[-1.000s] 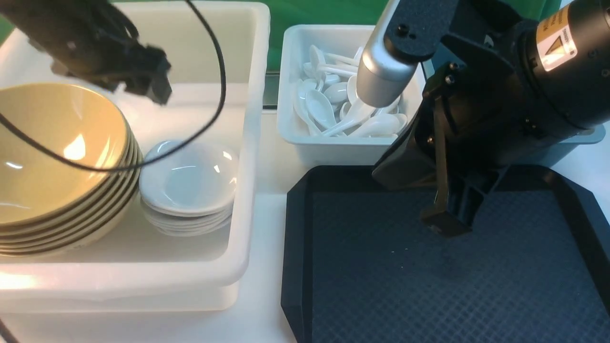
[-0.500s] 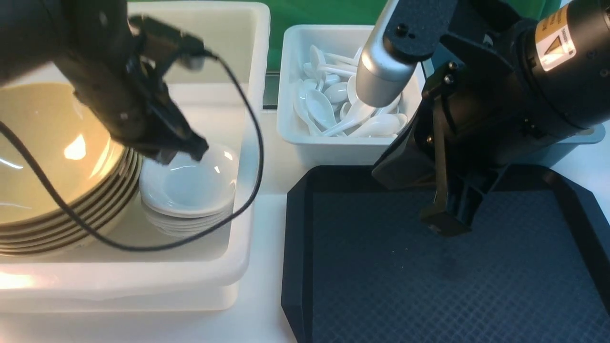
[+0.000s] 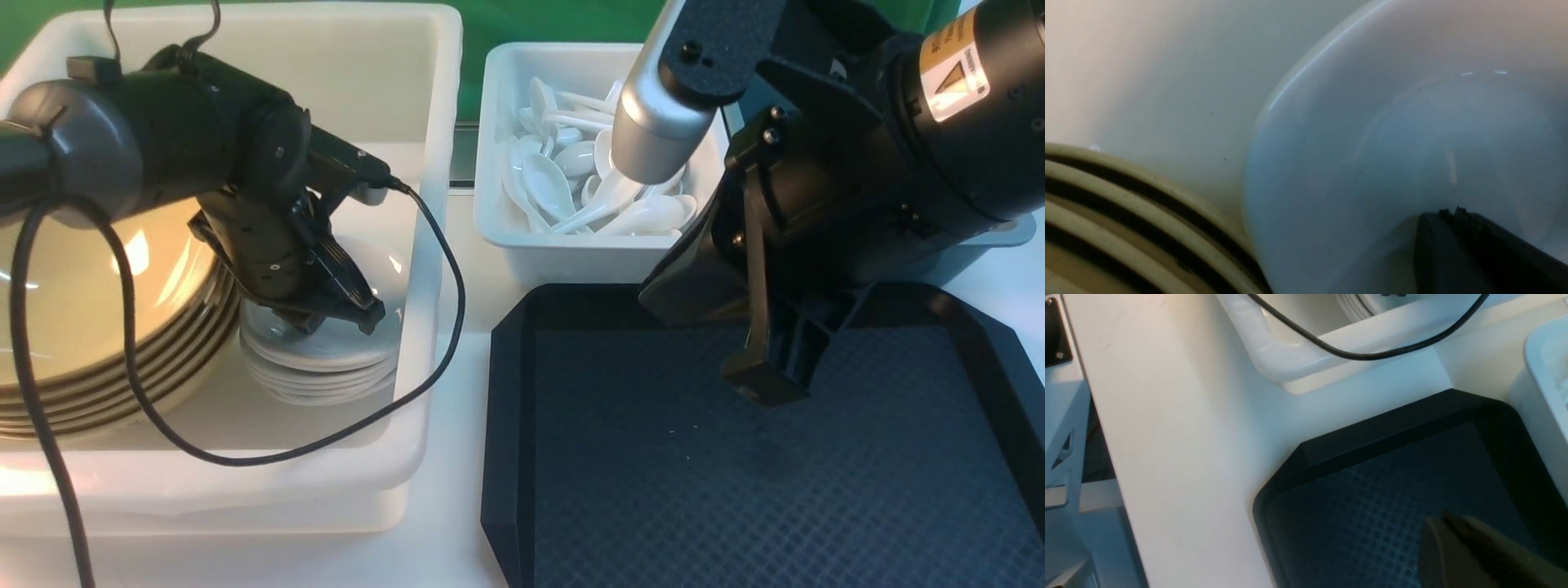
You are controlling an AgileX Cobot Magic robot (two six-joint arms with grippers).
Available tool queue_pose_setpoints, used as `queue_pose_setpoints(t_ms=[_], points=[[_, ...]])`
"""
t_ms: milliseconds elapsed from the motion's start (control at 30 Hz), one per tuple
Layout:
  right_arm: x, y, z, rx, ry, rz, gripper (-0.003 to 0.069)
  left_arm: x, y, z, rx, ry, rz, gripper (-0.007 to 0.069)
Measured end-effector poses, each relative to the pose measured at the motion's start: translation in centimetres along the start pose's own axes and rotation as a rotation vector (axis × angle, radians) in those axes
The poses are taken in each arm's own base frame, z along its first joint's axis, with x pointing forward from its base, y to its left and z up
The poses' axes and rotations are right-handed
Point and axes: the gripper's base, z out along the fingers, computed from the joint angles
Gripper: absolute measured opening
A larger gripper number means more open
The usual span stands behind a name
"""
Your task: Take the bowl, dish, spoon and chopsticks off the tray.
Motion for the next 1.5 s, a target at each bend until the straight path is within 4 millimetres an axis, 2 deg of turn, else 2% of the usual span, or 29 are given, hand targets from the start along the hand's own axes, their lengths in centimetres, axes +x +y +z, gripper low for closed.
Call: queue_pose_setpoints(t_ms=[300,533,700,800,833,867,900,967,1033,1133,1167,1267,1500], points=[[-0.1,0.0,0.0,0.003,-0.008,0.0,0.0046,-0.2,-0.3,0.4,0.026,0.0,0.005,-0.0011],[-0.1,-0.1,0.0,0.006,-0.014,0.0,0.0046,-0.7,-1.8,0.5,0.047,-0.01,0.099,-0.0011],[-0.1,-0.1,0.0,0.015,-0.011,-0.005,0.0046,-0.1,-1.3,-0.6,-0.005,-0.015,0.059,-0.0011],[0.0,-0.2,0.1,0.022,-0.003,-0.01,0.0046,0.8,-0.1,-4.9,-0.066,-0.088,0.046,-0.0011],[0.0,-0.2,0.1,0.022,-0.002,-0.009,0.0046,0.9,0.0,-5.2,-0.068,-0.094,0.045,-0.0011],[0.1,-0.2,0.2,0.022,-0.002,-0.009,0.0046,1.5,0.3,-7.4,-0.082,-0.14,0.033,-0.0011],[0.0,-0.2,0.2,0.025,-0.005,-0.009,0.0046,2.0,0.5,-8.6,-0.09,-0.169,0.029,-0.0011],[0.0,-0.3,0.2,0.032,-0.015,-0.011,0.0046,3.3,0.6,-10.0,-0.098,-0.199,0.028,-0.0011],[-0.1,-0.3,0.2,0.036,-0.018,-0.012,0.0046,4.6,0.4,-10.3,-0.091,-0.209,0.027,-0.0011],[-0.1,-0.4,0.2,0.041,-0.02,-0.015,0.0046,7.0,-0.4,-9.0,-0.063,-0.174,0.041,-0.0011],[-0.1,-0.4,0.2,0.042,-0.023,-0.015,0.0046,7.9,-0.8,-8.0,-0.05,-0.146,0.05,-0.0011],[-0.1,-0.4,0.2,0.045,-0.026,-0.016,0.0046,8.8,-1.4,-6.5,-0.027,-0.127,0.065,-0.0011],[-0.1,-0.5,0.2,0.05,-0.026,-0.018,0.0046,8.4,-1.8,-3.8,-0.028,-0.071,0.12,-0.0011]])
